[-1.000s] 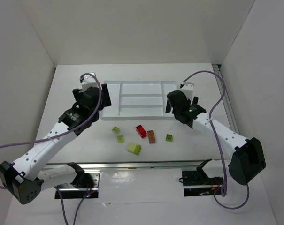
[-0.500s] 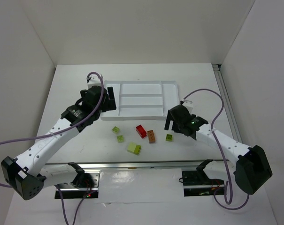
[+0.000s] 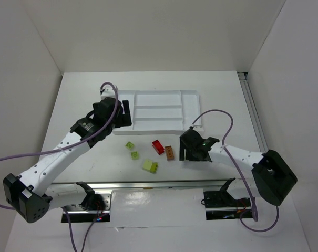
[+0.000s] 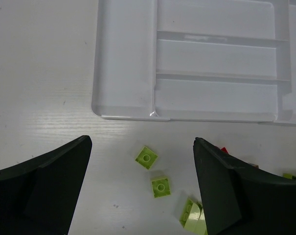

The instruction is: Sort the legos into containers by color

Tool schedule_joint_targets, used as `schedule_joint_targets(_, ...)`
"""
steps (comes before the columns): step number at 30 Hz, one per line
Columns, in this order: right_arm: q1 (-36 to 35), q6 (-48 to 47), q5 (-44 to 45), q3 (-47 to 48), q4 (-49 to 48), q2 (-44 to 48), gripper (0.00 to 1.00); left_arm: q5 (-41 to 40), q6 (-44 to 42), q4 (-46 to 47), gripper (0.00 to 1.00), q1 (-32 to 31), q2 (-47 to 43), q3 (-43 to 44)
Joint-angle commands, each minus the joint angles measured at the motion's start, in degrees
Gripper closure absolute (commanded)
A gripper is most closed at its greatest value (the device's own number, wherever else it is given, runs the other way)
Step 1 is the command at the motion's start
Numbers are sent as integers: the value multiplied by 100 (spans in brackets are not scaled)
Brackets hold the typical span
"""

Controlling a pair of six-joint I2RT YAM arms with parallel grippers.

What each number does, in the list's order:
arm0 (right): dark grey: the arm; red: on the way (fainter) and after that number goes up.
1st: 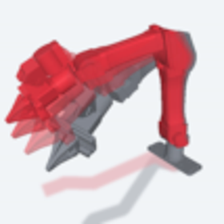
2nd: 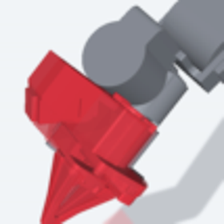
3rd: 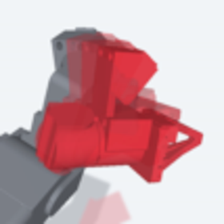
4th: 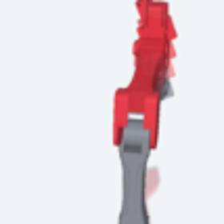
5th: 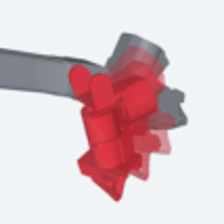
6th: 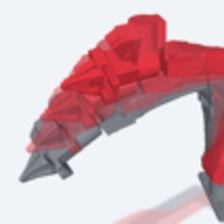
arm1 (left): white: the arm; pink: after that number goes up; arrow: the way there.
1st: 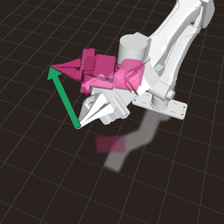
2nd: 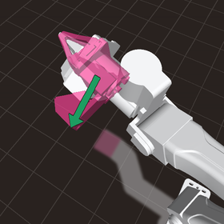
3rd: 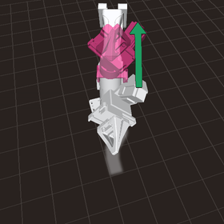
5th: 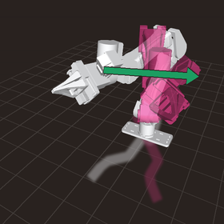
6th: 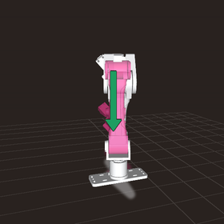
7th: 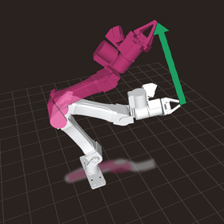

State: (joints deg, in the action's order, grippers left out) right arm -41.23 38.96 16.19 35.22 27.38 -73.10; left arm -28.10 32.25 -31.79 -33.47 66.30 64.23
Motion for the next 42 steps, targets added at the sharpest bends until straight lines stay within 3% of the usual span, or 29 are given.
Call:
schedule_joint_targets(1, -34, 42, 271, 187, -321, -283, 14, -2, 124, -37, 4, -1, 49, -68)
schedule_joint_targets(5, -34, 103, 464, 292, -321, -406, 21, -73, 176, -222, 4, -1, 154, -15)
schedule_joint_targets(10, -34, 103, 526, 415, -382, -529, 37, -73, 238, -222, 4, -1, 216, -15)
schedule_joint_targets(16, -104, 235, 719, 651, -268, -469, 68, -73, 291, -275, 7, -1, 322, 37)
schedule_joint_targets(24, -166, -221, 1264, 2073, 374, -230, 68, 261, 264, -328, 7, -1, 568, 37)
schedule_joint_targets(26, 184, -476, 1264, 2417, 321, -432, 68, 261, 387, -380, 7, -1, 568, 37)
schedule_joint_targets(32, 1089, -1320, 535, 3990, -110, -1872, 68, 306, 616, -467, 11, -1, 506, -86)
schedule_joint_targets(42, 1495, -1760, 7, 6452, -48, -4316, 67, 884, 1081, -399, 12, -1, 304, -533)
